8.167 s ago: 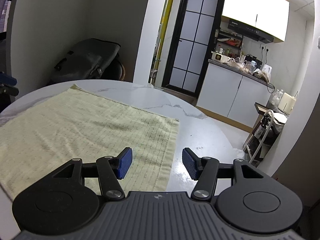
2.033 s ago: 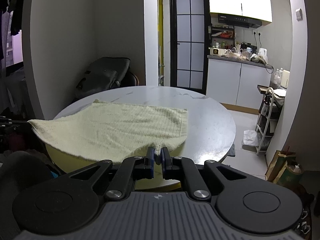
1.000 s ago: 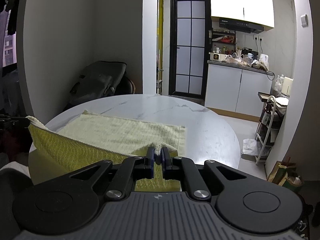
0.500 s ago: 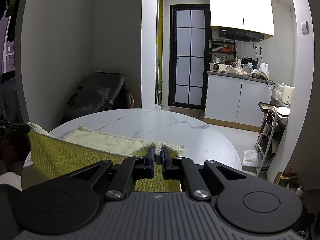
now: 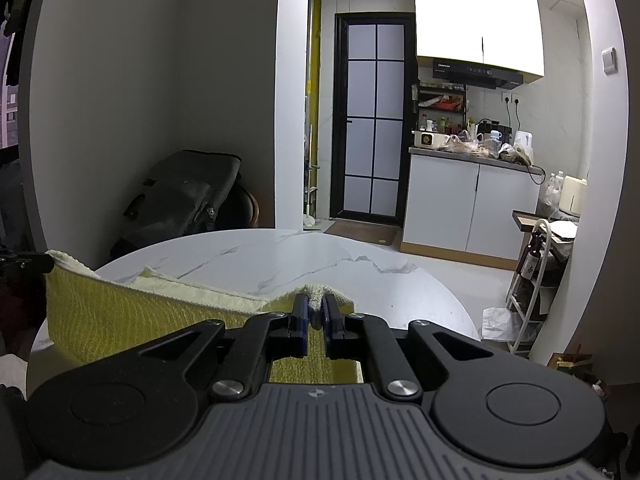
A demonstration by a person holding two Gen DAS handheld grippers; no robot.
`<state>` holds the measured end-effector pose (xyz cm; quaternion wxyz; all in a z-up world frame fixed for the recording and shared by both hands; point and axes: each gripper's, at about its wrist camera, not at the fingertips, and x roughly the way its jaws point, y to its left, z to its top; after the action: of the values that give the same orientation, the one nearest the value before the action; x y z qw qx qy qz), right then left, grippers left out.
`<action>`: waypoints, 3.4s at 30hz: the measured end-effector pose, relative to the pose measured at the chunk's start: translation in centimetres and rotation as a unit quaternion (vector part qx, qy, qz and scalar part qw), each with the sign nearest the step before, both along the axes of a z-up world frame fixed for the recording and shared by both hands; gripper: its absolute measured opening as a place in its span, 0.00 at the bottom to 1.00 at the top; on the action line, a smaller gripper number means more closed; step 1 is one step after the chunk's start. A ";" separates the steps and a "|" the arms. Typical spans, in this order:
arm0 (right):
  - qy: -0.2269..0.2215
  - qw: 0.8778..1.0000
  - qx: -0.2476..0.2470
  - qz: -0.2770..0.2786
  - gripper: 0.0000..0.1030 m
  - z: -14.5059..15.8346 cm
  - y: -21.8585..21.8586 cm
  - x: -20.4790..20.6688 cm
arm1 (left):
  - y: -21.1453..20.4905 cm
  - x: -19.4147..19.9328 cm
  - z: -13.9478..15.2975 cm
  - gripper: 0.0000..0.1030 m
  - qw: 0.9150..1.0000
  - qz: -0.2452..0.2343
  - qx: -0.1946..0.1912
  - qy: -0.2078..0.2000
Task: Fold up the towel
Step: 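Lift the hem with both grippers and carry it over the towel, then lay the hem onto the opposite edge with both grippers, then open both grippers and pull them back from the folded towel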
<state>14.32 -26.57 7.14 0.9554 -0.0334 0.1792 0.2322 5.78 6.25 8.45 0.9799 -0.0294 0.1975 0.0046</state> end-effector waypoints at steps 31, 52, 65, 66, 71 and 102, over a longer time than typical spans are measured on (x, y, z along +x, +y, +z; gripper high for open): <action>0.017 1.000 0.003 -0.014 0.08 -0.5 1.0 6.4 | 0.2 5.4 -0.6 0.03 1.000 0.020 -0.011 0.009; 0.041 0.999 -0.002 -0.022 0.08 -2.6 1.1 10.5 | 1.0 8.3 -2.2 0.03 0.999 0.015 -0.024 0.033; 0.062 0.998 0.013 -0.025 0.09 -3.8 1.6 11.8 | 1.5 11.0 -3.2 0.03 0.997 0.022 -0.022 0.065; 0.063 0.998 0.014 -0.025 0.09 -3.9 1.6 11.9 | 1.5 11.3 -3.4 0.04 0.997 0.022 -0.022 0.069; 0.071 0.997 0.019 -0.027 0.10 -4.4 1.8 12.4 | 1.3 12.3 -3.9 0.08 0.996 0.028 -0.016 0.080; 0.121 0.993 -0.005 -0.014 0.36 -5.4 2.0 8.6 | -0.7 8.1 -4.3 0.09 0.992 0.024 -0.006 0.126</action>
<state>22.87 -24.59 1.76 0.9298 -0.0069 0.2948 0.2201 13.90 5.57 4.19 0.9466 -0.0391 0.3185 0.0303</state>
